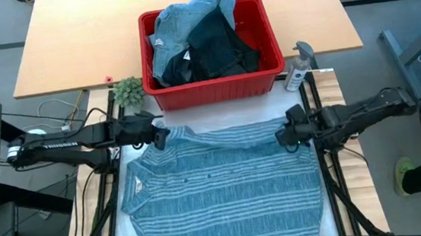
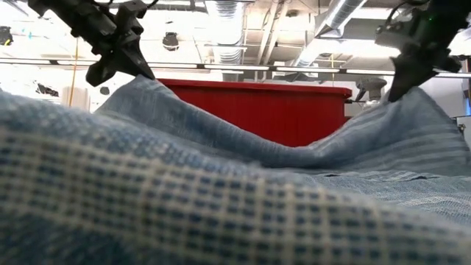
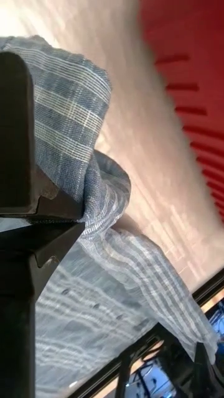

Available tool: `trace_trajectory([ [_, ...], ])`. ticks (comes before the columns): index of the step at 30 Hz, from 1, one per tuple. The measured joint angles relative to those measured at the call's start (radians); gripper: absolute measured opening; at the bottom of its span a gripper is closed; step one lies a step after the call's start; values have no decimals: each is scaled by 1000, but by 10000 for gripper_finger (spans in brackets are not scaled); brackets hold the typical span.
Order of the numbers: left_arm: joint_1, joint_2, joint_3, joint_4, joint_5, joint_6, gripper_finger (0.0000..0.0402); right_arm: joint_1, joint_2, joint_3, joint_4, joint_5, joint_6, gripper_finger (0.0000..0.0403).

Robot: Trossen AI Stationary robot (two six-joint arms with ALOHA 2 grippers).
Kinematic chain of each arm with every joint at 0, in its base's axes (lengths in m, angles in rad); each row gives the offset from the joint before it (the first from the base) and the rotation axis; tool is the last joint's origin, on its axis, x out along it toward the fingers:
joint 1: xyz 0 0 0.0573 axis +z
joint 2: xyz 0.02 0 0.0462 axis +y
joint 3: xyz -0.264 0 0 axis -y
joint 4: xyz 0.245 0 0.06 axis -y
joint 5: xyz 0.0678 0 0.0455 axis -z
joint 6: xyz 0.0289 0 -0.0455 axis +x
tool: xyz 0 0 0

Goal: Fold Laundry from Bin
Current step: Fold the blue polo shirt

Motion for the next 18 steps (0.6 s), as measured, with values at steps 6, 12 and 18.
trace_trajectory([
  [6,-84,-1,0,-15,-25,-10,0,149,1,0,-23,61,141,18],
  [12,-196,-4,0,-19,-51,-79,0,255,2,0,-84,63,300,18],
  [18,-291,-1,0,-25,-82,-131,0,344,14,0,-130,62,412,18],
])
